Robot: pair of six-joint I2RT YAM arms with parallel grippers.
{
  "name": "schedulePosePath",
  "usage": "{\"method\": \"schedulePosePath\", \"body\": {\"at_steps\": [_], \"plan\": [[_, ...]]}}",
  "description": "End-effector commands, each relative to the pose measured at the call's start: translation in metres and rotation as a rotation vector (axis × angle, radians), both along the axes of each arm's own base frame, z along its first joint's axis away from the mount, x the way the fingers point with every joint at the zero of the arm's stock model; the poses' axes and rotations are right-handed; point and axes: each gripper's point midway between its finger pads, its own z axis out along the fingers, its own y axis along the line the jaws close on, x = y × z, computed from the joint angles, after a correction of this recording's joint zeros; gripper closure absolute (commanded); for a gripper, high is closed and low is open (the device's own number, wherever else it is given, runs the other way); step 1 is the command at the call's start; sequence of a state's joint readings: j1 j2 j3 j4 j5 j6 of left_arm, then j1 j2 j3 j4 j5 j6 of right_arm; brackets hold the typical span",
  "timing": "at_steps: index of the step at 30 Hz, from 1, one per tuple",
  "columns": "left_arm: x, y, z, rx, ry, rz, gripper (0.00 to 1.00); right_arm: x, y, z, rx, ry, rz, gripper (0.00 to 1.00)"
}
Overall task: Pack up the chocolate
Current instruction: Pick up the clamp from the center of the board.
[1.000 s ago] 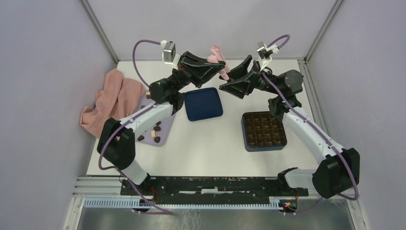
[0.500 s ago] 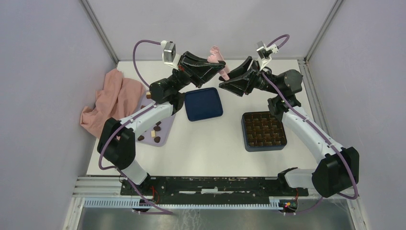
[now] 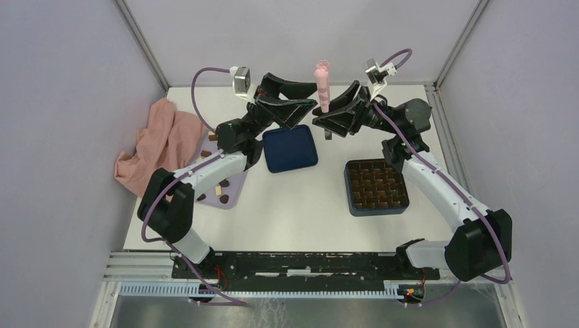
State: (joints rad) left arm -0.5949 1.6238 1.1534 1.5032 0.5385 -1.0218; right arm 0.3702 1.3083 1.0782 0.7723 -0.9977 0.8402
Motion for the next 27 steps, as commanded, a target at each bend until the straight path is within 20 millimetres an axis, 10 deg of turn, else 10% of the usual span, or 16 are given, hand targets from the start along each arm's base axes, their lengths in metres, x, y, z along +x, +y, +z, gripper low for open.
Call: {"method": "schedulePosePath", "body": {"at_steps": [1,12,27], "plan": [[-0.008,0.030,0.020,-0.101,-0.058,0.102,0.26,-0.006,-0.002,0.025,0.027,-0.079,0.003,0.53],[-0.005,0.041,0.016,-0.074,-0.036,0.152,0.23,0.003,-0.002,0.014,0.003,-0.052,-0.020,0.55],[-0.002,0.003,0.015,0.076,-0.046,0.061,0.38,0.004,0.000,0.005,-0.019,-0.043,-0.015,0.56]]}}
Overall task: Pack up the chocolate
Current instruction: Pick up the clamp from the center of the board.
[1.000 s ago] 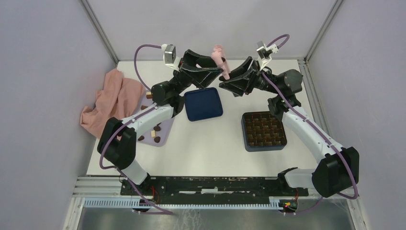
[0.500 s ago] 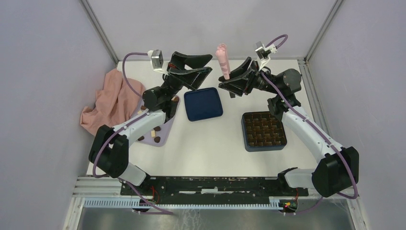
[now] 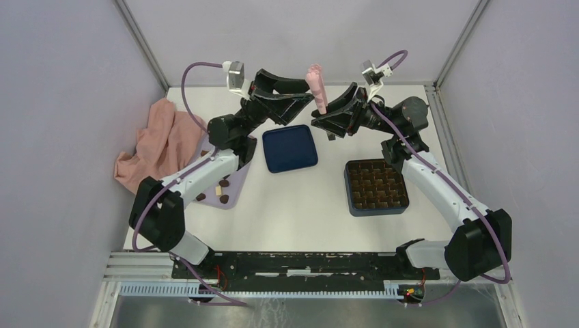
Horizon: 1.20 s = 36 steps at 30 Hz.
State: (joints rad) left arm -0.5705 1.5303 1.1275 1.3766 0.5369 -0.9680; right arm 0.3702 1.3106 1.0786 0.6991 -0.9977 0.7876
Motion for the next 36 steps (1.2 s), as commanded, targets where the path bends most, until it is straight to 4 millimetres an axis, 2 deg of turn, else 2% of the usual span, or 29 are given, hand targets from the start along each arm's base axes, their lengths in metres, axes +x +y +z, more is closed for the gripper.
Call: {"method": "schedulePosePath", "body": {"at_steps": [1,5,8,9,11,12,17,21,25,30,36], "plan": [[-0.001,-0.012,0.006,0.051,-0.054,-0.004,0.42,-0.001,-0.001,0.017,0.014,-0.064,0.000,0.55],[0.006,-0.021,0.002,0.100,-0.035,0.003,0.48,-0.001,-0.001,0.016,0.010,-0.063,0.003,0.56],[0.009,-0.024,0.002,0.118,-0.030,0.006,0.60,-0.002,-0.001,0.017,0.013,-0.068,0.005,0.56],[0.010,-0.025,0.002,0.119,-0.027,0.006,0.66,-0.002,-0.001,0.016,0.013,-0.068,0.006,0.56],[0.009,-0.024,0.005,0.107,-0.022,-0.002,0.90,-0.004,-0.001,0.018,0.016,-0.074,0.011,0.56],[0.008,-0.024,0.007,0.096,-0.022,-0.009,0.97,-0.004,-0.001,0.019,0.019,-0.078,0.015,0.56],[0.004,-0.002,0.022,-0.058,-0.013,0.025,0.98,-0.014,-0.004,0.032,0.066,-0.103,0.032,0.50],[-0.008,0.014,0.038,-0.158,-0.054,0.035,0.98,-0.022,-0.008,0.042,0.127,-0.112,0.043,0.35],[-0.019,0.020,0.046,-0.222,-0.080,0.008,0.98,-0.029,-0.010,0.050,0.182,-0.108,0.059,0.22],[-0.023,0.017,0.047,-0.260,-0.087,-0.024,0.98,-0.028,-0.009,0.057,0.215,-0.086,0.061,0.22],[-0.025,0.013,0.049,-0.275,-0.096,-0.056,0.98,-0.024,-0.001,0.058,0.210,-0.050,0.065,0.30]]}}
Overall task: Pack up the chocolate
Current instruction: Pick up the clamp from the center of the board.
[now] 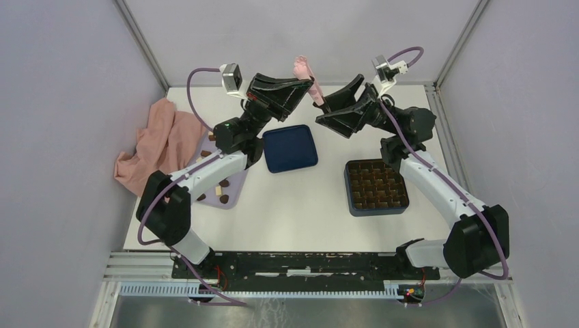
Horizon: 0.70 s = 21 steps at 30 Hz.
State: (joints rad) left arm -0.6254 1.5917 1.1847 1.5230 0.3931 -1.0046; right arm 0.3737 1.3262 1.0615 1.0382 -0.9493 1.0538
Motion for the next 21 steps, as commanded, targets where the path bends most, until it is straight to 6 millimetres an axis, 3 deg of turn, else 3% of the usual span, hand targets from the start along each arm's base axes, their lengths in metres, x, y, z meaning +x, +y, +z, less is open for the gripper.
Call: {"method": "schedulePosePath", "body": {"at_steps": [1,7,21], "plan": [[-0.018,0.010,0.018,-0.090,-0.079,-0.043,0.98,-0.003,0.007,0.015,0.030,-0.013,0.010,0.32],[-0.019,0.014,0.018,-0.119,-0.081,-0.048,0.98,-0.001,0.014,0.014,0.018,-0.002,0.018,0.42],[-0.013,0.025,0.015,-0.186,-0.047,-0.018,0.98,-0.001,0.012,0.023,0.067,0.014,0.024,0.47]]}}
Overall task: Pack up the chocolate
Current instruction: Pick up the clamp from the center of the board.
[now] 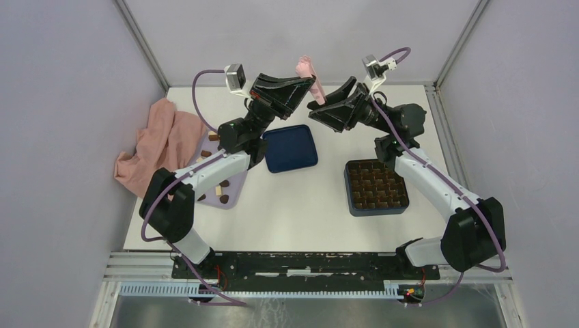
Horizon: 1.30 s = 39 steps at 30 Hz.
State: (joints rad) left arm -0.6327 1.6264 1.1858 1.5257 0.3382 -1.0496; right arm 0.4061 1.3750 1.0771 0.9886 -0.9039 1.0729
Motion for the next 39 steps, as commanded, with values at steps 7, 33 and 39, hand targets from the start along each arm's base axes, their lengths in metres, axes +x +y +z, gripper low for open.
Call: {"method": "schedulePosePath", "body": {"at_steps": [7,33,39], "plan": [[-0.026,0.029,0.021,-0.158,-0.118,0.002,0.98,-0.019,-0.002,0.033,0.062,-0.112,0.020,0.56],[-0.029,0.031,0.017,-0.119,-0.123,-0.052,0.98,-0.022,0.001,0.027,-0.016,-0.178,0.025,0.43],[-0.029,0.026,0.014,-0.100,-0.123,-0.071,0.98,-0.023,0.001,0.030,-0.015,-0.183,0.025,0.43]]}}
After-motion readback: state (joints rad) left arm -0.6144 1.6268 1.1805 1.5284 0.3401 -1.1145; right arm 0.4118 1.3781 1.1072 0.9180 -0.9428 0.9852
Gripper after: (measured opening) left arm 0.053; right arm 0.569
